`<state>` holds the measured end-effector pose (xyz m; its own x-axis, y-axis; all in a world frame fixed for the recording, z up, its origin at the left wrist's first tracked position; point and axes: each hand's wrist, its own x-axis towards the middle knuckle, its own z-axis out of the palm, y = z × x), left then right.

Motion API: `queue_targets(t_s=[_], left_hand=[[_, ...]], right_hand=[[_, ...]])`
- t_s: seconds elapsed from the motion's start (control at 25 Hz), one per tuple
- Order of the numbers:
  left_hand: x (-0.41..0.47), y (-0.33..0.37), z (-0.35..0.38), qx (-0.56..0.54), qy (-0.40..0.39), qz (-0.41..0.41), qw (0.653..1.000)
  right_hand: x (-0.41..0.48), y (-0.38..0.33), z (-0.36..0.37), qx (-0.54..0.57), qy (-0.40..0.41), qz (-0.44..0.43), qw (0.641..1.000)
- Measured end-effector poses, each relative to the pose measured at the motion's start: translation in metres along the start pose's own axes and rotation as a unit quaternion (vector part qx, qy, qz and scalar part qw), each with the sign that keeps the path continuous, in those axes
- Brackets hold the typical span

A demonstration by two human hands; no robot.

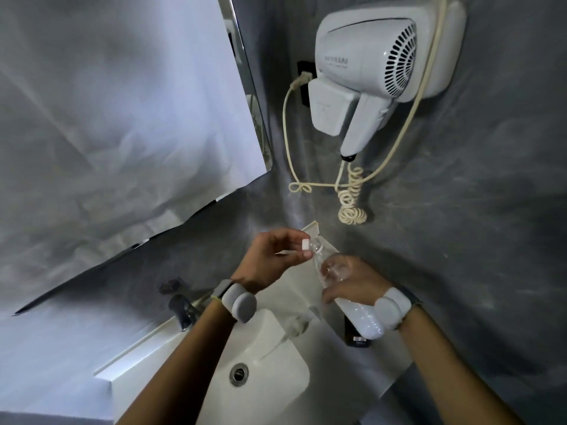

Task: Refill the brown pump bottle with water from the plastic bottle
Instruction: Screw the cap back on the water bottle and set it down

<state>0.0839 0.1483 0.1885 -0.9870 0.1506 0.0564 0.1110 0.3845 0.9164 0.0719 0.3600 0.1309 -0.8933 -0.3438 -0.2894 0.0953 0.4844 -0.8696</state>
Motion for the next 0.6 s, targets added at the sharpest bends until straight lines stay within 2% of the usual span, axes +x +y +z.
queue_targets(t_s=[0.16, 0.32, 0.52, 0.6], left_hand=[[0.002, 0.008, -0.006, 0.037, 0.019, 0.027, 0.999], [0.005, 0.012, -0.012, 0.08, 0.001, 0.035, 0.996], [0.002, 0.011, -0.018, 0.004, -0.049, 0.054, 0.997], [0.0, 0.011, -0.022, -0.026, -0.08, 0.051, 0.995]], right_hand=[[0.006, -0.004, 0.006, -0.018, 0.013, 0.0, 1.0], [0.008, -0.006, 0.009, -0.004, 0.002, -0.01, 1.0], [0.004, -0.017, 0.004, 0.015, -0.096, -0.027, 0.995], [0.002, -0.021, 0.004, 0.044, -0.113, -0.032, 0.992]])
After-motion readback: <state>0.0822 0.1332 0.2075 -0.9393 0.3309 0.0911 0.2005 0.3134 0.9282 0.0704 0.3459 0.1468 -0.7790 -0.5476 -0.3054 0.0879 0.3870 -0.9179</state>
